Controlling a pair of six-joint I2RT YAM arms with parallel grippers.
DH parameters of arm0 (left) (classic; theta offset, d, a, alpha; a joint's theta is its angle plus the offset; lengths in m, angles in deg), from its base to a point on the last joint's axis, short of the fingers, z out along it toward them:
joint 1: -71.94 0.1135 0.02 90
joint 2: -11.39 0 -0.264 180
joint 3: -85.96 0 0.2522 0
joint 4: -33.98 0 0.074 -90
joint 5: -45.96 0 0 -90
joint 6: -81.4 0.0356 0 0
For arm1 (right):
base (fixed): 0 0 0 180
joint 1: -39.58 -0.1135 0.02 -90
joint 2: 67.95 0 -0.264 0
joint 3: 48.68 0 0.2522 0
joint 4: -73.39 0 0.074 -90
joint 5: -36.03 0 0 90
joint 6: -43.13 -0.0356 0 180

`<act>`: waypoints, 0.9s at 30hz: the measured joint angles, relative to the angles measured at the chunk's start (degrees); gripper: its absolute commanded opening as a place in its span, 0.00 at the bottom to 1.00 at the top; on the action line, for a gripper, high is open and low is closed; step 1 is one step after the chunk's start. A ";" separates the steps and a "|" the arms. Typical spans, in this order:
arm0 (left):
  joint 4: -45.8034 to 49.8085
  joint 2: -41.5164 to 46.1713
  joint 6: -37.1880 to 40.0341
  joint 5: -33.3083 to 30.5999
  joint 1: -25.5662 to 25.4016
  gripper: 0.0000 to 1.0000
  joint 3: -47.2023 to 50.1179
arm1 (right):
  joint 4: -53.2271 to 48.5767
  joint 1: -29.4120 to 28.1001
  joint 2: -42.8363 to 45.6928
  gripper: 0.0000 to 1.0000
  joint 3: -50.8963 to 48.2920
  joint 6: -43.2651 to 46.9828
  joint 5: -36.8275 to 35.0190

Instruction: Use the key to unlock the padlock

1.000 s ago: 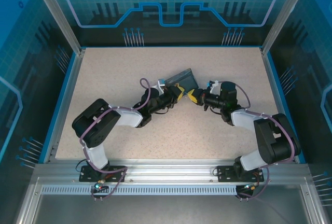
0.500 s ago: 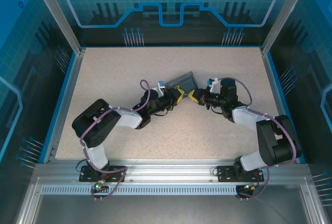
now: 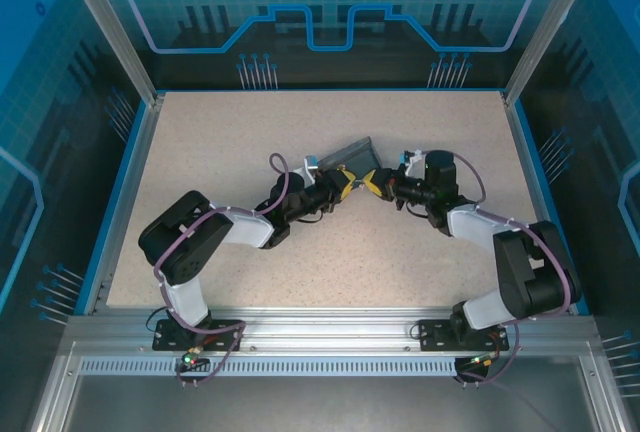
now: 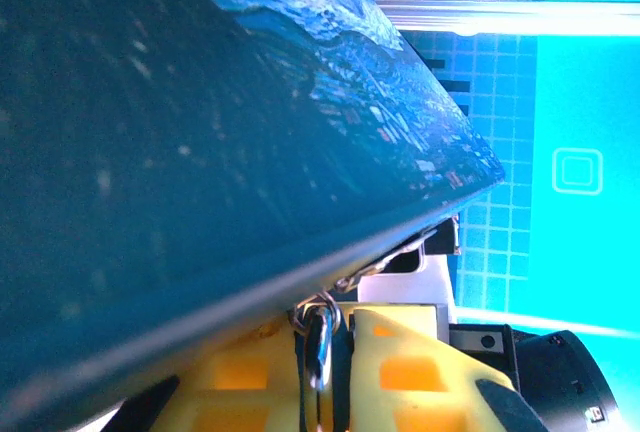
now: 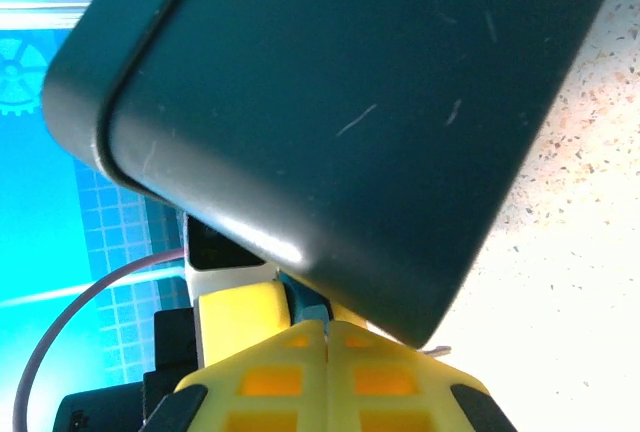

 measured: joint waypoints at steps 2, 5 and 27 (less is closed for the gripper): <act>-0.48 0.07 -0.02 -0.02 0.00 0.00 0.00 | -1.38 -0.37 1.68 0.00 -0.07 0.17 -0.63; -0.57 0.22 -0.02 -0.09 0.02 0.00 0.00 | -2.03 -1.07 2.91 0.00 -0.57 0.22 -1.20; -0.50 0.20 -1.51 -1.07 -0.26 0.00 0.00 | -1.64 -1.27 3.04 0.00 -1.60 0.00 -0.98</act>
